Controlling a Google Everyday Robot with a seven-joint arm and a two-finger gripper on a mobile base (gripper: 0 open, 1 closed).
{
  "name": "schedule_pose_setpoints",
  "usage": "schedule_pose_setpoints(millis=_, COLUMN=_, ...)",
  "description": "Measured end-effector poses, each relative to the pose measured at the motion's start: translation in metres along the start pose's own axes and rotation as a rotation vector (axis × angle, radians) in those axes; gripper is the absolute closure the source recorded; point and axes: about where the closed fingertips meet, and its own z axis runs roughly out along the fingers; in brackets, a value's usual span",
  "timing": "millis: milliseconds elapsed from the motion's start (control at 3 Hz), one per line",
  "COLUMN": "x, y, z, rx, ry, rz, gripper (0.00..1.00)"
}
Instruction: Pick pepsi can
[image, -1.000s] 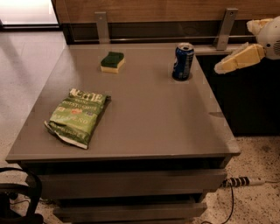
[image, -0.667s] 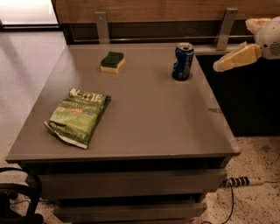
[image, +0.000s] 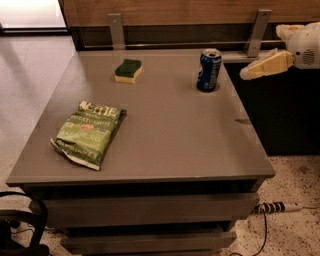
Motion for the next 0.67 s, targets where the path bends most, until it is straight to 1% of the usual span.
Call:
schedule_pose_setpoints(millis=333, x=0.005, y=-0.011, z=0.034, rx=-0.046, ry=-0.121, rz=0.072, gripper=0.0)
schedule_pose_setpoints(millis=667, x=0.007, y=-0.016, z=0.06, rx=-0.079, ry=-0.213, rz=0.117, gripper=0.0)
